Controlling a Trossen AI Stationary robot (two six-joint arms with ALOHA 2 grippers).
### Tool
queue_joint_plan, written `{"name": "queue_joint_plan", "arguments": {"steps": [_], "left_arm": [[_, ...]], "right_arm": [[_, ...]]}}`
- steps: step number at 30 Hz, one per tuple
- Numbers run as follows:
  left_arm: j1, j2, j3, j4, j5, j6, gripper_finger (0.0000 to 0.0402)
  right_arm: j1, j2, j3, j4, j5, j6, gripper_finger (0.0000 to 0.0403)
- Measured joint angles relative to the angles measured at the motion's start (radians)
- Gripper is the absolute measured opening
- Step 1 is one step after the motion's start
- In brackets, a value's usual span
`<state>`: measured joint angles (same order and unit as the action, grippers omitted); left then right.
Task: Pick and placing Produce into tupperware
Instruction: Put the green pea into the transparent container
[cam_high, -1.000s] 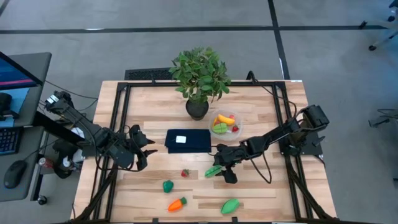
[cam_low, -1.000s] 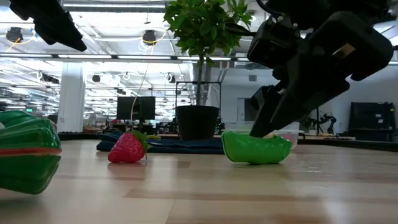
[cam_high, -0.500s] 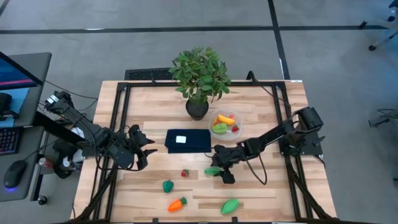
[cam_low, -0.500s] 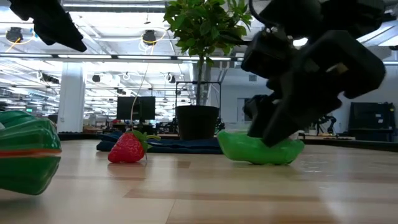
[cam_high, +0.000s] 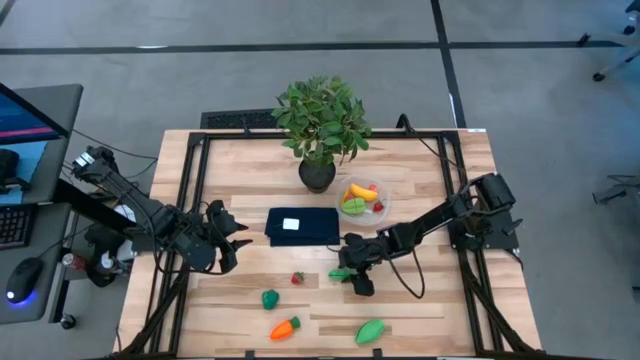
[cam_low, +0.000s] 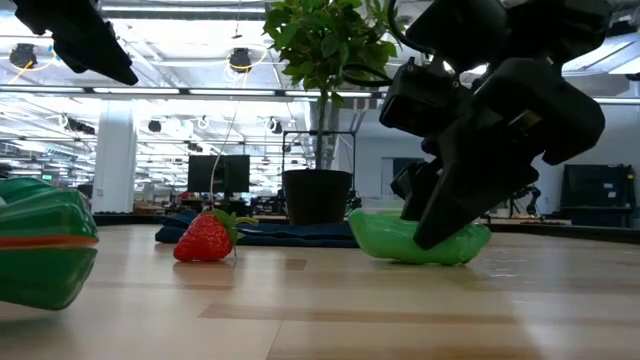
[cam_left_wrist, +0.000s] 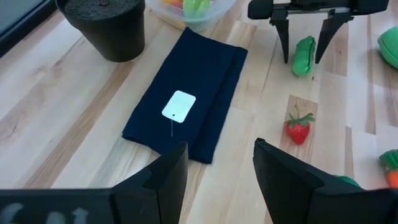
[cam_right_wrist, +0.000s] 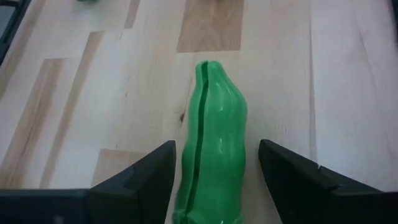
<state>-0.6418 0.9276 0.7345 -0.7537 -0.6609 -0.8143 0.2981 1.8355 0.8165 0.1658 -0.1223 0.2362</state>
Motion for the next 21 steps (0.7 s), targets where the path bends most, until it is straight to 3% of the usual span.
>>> {"name": "queue_joint_plan", "arguments": {"steps": [11, 21], "left_arm": [[0.0, 0.0, 0.0, 0.0, -0.001, 0.005, 0.0171], [0.0, 0.0, 0.0, 0.0, -0.002, 0.005, 0.0171]], "right_arm": [[-0.007, 0.0, -0.001, -0.006, 0.003, 0.026, 0.015], [-0.007, 0.0, -0.002, -0.007, -0.005, 0.036, 0.0165]]}}
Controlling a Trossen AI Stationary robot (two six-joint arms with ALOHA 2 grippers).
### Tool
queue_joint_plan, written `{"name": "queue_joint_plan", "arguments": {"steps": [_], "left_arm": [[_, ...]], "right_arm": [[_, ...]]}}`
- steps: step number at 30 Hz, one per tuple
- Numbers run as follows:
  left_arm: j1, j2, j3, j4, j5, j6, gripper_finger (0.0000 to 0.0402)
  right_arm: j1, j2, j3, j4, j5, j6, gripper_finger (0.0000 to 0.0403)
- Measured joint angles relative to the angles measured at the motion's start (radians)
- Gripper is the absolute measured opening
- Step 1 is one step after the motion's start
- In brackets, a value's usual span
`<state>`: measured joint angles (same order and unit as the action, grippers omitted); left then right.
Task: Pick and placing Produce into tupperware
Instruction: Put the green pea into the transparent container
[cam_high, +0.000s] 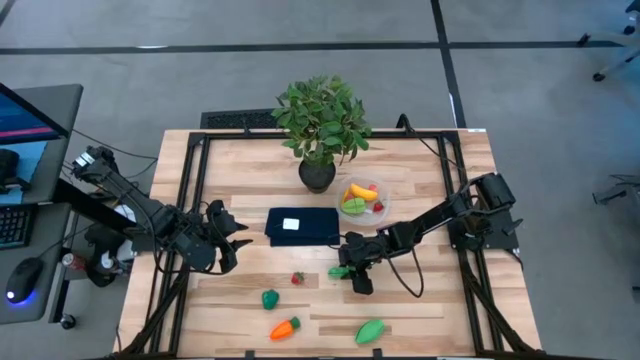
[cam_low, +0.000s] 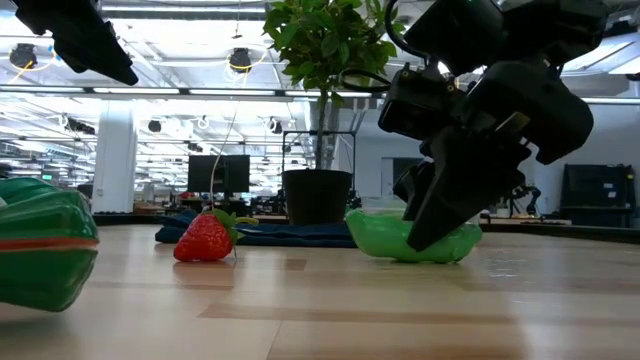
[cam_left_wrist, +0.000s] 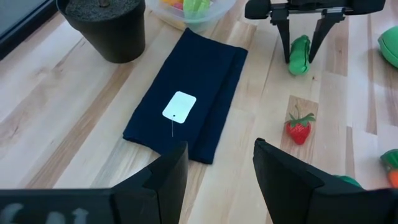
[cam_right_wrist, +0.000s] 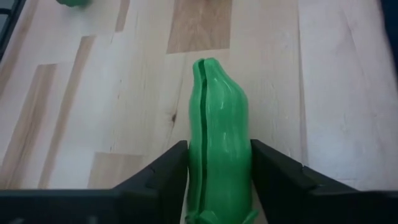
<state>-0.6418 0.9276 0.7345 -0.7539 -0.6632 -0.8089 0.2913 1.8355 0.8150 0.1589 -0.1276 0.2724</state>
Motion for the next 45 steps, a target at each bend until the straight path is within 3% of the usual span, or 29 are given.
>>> {"name": "queue_joint_plan", "arguments": {"steps": [13, 22, 33, 45], "left_arm": [[0.0, 0.0, 0.0, 0.0, -0.007, 0.0, 0.0171], [0.0, 0.0, 0.0, 0.0, -0.015, 0.0, 0.0171], [0.0, 0.0, 0.0, 0.001, -0.019, 0.0, 0.0171], [0.0, 0.0, 0.0, 0.001, -0.023, 0.012, 0.0171]], "right_arm": [[0.0, 0.0, -0.001, 0.0, -0.002, 0.037, 0.014], [0.0, 0.0, -0.001, 0.0, -0.003, 0.042, 0.0155], [0.001, -0.005, -0.003, 0.001, -0.005, 0.047, 0.0146], [-0.015, -0.136, -0.004, -0.085, -0.011, 0.055, 0.0141]]}}
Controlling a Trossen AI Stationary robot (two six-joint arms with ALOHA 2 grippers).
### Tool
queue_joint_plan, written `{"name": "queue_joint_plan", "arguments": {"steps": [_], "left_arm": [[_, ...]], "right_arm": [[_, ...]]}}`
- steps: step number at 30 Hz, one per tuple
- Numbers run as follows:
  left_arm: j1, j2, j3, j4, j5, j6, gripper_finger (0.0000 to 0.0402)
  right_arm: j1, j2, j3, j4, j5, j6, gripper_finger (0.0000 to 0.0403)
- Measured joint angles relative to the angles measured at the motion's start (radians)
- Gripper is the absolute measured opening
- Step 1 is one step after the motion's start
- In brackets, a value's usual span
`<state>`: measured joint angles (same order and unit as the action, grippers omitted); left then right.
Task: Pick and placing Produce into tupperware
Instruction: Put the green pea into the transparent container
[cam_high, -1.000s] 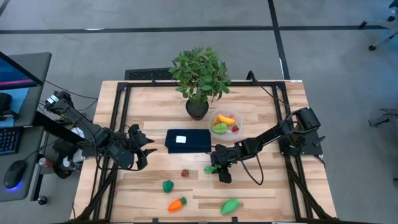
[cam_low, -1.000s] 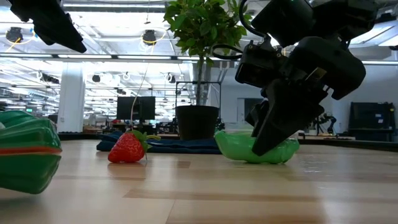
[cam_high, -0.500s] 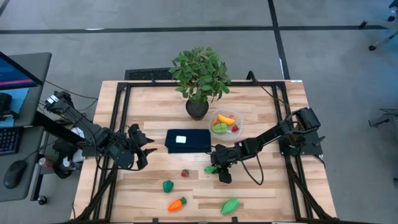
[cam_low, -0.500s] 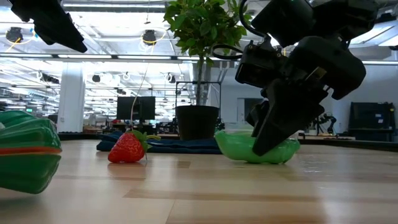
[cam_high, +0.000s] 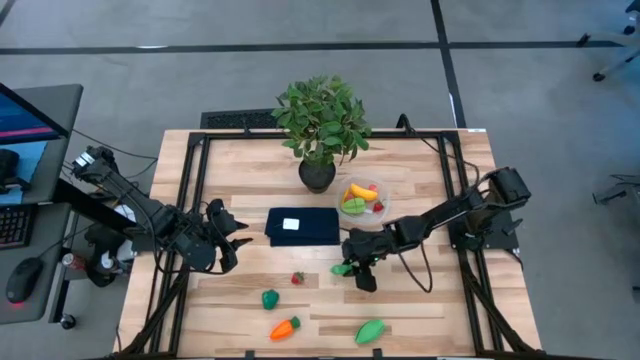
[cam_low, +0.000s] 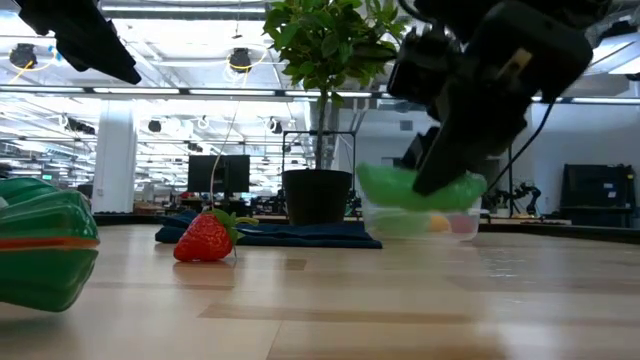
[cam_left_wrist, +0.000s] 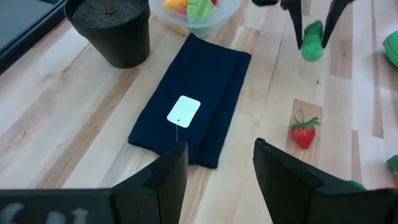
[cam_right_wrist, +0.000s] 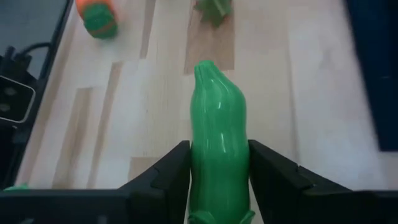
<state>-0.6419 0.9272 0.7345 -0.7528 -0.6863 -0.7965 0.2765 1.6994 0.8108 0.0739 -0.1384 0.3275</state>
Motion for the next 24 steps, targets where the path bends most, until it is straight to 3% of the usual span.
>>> {"name": "queue_joint_plan", "arguments": {"steps": [13, 24], "left_arm": [[0.0, 0.0, 0.0, 0.002, -0.008, 0.032, 0.0171], [0.0, 0.0, 0.0, 0.001, -0.068, 0.053, 0.0171]], "right_arm": [[-0.073, -0.288, 0.002, -0.292, 0.016, -0.003, 0.0143], [-0.133, -0.503, 0.002, -0.562, 0.186, -0.006, 0.0149]]}}
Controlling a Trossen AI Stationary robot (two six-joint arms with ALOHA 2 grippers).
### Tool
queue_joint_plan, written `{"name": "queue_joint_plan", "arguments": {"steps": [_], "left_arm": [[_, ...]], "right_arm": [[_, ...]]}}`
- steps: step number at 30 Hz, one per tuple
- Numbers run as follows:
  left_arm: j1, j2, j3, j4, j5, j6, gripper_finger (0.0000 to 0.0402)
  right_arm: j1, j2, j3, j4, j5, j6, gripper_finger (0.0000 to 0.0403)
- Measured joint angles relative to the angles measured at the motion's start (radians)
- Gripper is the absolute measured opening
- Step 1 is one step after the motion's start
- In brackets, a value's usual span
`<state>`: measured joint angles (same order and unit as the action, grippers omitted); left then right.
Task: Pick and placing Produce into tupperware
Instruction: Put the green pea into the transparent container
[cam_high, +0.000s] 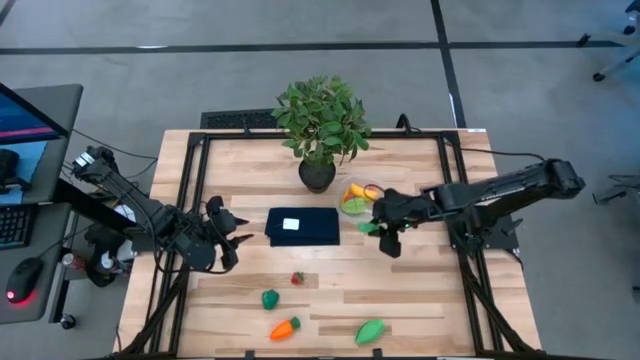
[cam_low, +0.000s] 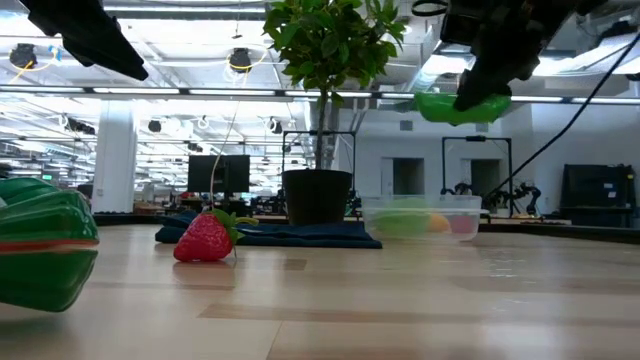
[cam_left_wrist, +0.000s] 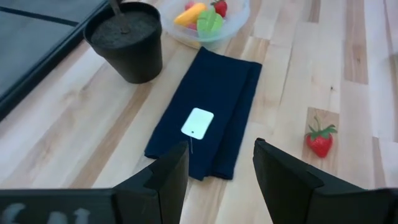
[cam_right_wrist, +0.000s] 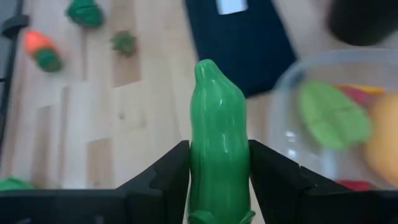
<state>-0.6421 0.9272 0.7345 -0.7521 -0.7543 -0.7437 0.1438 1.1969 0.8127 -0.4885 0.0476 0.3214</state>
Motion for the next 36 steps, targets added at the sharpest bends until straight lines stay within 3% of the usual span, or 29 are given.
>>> {"name": "queue_joint_plan", "arguments": {"steps": [6, 14, 26, 36], "left_arm": [[0.0, 0.0, 0.0, 0.0, -0.02, 0.0, 0.0171], [0.0, 0.0, 0.0, 0.005, -0.021, -0.007, 0.0171], [0.0, 0.0, 0.0, 0.01, -0.047, -0.023, 0.0171], [0.0, 0.0, 0.0, 0.01, -0.065, -0.031, 0.0171]], "right_arm": [[-0.051, -0.022, 0.001, -0.087, 0.075, -0.042, 0.0143], [-0.136, 0.041, 0.001, -0.095, 0.141, -0.128, 0.0153], [-0.285, 0.148, 0.001, -0.075, 0.141, -0.211, 0.0148], [-0.338, 0.166, 0.001, -0.072, 0.139, -0.218, 0.0166]]}}
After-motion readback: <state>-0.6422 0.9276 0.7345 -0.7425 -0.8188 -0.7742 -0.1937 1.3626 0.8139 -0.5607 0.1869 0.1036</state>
